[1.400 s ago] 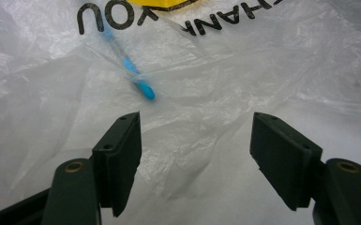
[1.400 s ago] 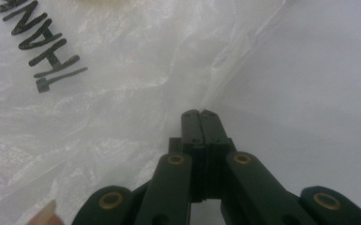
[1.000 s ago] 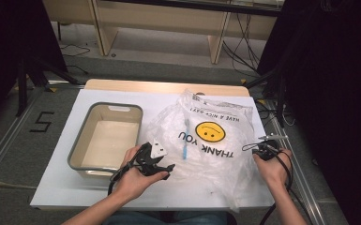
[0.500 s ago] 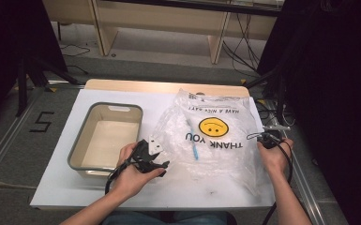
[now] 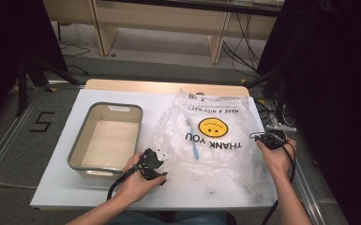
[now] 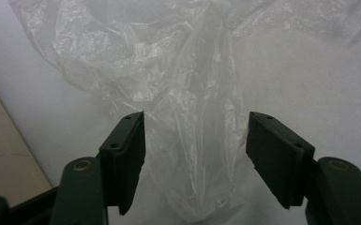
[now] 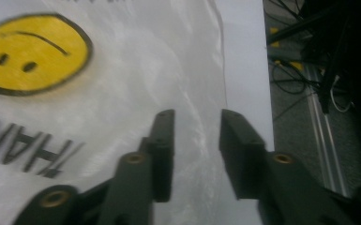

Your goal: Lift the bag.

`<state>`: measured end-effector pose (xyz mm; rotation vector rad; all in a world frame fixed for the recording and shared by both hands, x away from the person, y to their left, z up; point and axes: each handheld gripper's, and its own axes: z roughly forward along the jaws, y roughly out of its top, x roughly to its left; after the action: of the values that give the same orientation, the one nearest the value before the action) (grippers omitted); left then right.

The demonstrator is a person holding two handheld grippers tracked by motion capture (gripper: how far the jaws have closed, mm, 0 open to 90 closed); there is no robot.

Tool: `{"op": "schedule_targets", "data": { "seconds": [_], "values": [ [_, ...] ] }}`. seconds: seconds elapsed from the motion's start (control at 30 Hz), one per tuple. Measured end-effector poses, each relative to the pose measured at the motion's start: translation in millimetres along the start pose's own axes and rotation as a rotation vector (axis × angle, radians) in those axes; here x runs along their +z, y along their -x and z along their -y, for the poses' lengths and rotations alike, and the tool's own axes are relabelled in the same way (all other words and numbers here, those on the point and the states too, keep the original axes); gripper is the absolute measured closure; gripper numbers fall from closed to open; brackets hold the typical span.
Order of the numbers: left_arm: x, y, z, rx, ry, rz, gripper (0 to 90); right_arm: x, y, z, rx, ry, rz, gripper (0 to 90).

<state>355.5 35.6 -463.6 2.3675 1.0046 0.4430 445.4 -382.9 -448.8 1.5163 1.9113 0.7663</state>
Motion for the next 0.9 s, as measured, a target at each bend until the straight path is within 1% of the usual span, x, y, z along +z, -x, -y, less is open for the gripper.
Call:
{"op": "schedule_targets", "data": {
  "seconds": [0.03,0.1,0.13,0.2,0.23,0.3,0.4,0.43,0.5,0.57,0.63,0.7,0.8,0.87,0.9],
  "values": [
    [0.0,0.9,0.2,-0.006,0.003,0.0,38.4,-5.2,0.2,-0.4,0.004,0.016,-0.013,60.4],
    [0.3,1.8,0.6,0.002,-0.001,0.003,40.8,-16.5,-0.4,-0.5,0.003,0.031,-0.02,52.1],
    [1.1,2.3,1.0,-0.004,-0.005,0.007,41.2,-22.5,-0.9,-0.4,0.001,0.036,-0.025,48.8],
    [2.9,2.8,2.0,-0.005,-0.02,0.012,42.0,-35.4,-2.9,1.0,0.0,0.059,-0.05,45.8],
    [3.8,3.2,2.6,-0.007,-0.028,0.017,42.3,-42.0,-5.2,2.5,-0.01,0.062,-0.068,44.3],
    [5.2,3.7,3.7,-0.013,-0.034,0.027,43.0,-54.0,-12.2,7.3,-0.037,0.068,-0.125,42.3],
    [6.4,3.6,5.0,-0.015,-0.043,0.035,44.1,-70.4,-24.5,18.0,-0.067,0.066,-0.229,40.6],
    [6.6,3.8,5.4,-0.017,-0.046,0.038,44.4,-75.1,-28.7,22.3,-0.078,0.059,-0.257,39.6],
    [6.8,3.9,6.3,-0.018,-0.051,0.044,44.6,-82.2,-36.8,31.9,-0.105,0.039,-0.297,38.6],
    [6.8,4.5,7.1,-0.024,-0.057,0.051,44.4,-86.2,-42.7,41.5,-0.132,0.004,-0.319,37.3],
    [6.4,5.0,7.8,-0.025,-0.062,0.057,43.1,-89.0,-46.8,50.0,-0.143,-0.03,-0.342,35.9],
    [6.3,6.3,8.6,-0.029,-0.067,0.061,41.4,-90.3,-50.0,57.8,-0.153,-0.063,-0.349,35.4],
    [6.4,6.3,9.1,-0.033,-0.068,0.063,41.1,-90.8,-54.5,67.5,-0.185,-0.121,-0.364,34.5],
    [6.3,6.0,9.2,-0.039,-0.071,0.068,41.3,-91.3,-56.0,72.0,-0.218,-0.144,-0.362,34.6],
    [6.4,6.0,9.4,-0.044,-0.072,0.069,41.4,-91.3,-56.2,73.8,-0.226,-0.154,-0.362,34.8]
  ]
}}
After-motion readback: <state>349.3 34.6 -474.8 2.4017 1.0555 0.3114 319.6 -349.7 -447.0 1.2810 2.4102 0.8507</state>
